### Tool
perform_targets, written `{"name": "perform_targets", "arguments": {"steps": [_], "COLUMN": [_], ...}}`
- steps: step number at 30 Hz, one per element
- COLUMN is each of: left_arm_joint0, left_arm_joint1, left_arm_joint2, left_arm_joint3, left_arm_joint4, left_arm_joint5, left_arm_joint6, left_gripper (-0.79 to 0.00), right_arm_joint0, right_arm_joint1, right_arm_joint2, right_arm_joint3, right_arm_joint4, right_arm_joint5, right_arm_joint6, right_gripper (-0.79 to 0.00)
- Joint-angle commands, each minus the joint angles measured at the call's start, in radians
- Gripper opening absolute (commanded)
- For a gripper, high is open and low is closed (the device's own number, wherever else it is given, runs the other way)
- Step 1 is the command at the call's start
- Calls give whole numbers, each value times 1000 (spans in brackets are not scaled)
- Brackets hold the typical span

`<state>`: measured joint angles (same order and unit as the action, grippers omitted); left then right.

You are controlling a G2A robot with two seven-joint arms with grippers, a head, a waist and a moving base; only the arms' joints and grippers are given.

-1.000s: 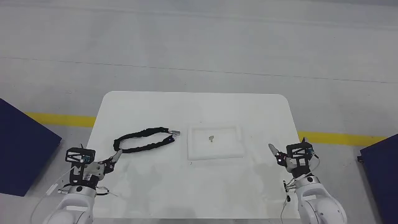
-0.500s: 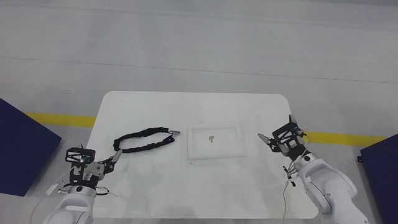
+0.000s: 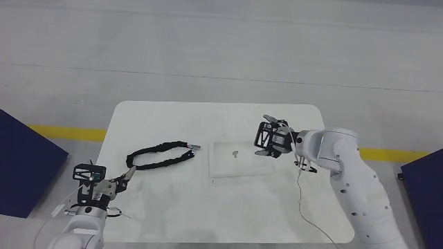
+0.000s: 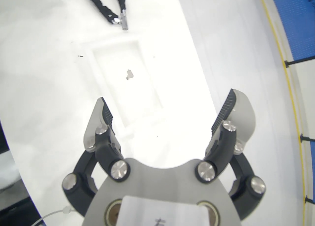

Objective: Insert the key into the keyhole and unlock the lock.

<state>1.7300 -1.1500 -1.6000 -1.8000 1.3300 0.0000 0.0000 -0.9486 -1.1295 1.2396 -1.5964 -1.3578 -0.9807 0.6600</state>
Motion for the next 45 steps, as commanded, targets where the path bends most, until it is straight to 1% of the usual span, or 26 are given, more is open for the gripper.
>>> {"name": "perform_targets", "arguments": {"steps": [1,4,10,15,19,22,25,31,37,39,43,45], "left_arm_joint0": [0,0,0,0,0,0,0,0,0,0,0,0], "left_arm_joint1": [0,0,0,0,0,0,0,0,0,0,0,0], "left_arm_joint2": [0,0,0,0,0,0,0,0,0,0,0,0], "left_arm_joint3": [0,0,0,0,0,0,0,0,0,0,0,0], "left_arm_joint4": [0,0,0,0,0,0,0,0,0,0,0,0], "left_arm_joint5": [0,0,0,0,0,0,0,0,0,0,0,0], "left_arm_joint6": [0,0,0,0,0,0,0,0,0,0,0,0], "left_gripper": [0,0,0,0,0,0,0,0,0,0,0,0], "right_arm_joint0": [76,172,328,409,446,465,479,510,530,534,543,547], "right_arm_joint1": [-11,-29,-75,-124,-162,-187,-211,-250,-283,-293,-312,-320], "right_arm_joint2": [-90,-213,-425,-558,-642,-682,-709,-741,-764,-770,-781,-785], "right_arm_joint3": [83,180,355,499,591,657,721,831,919,943,985,1002], "right_arm_joint4": [50,126,185,201,184,159,137,101,70,64,53,48], "right_arm_joint5": [-32,-32,-32,-32,-32,-24,6,58,101,110,118,120], "right_arm_joint6": [52,102,139,106,72,26,-28,-119,-180,-193,-217,-228], "right_gripper": [0,0,0,0,0,0,0,0,0,-37,-68,-117]}}
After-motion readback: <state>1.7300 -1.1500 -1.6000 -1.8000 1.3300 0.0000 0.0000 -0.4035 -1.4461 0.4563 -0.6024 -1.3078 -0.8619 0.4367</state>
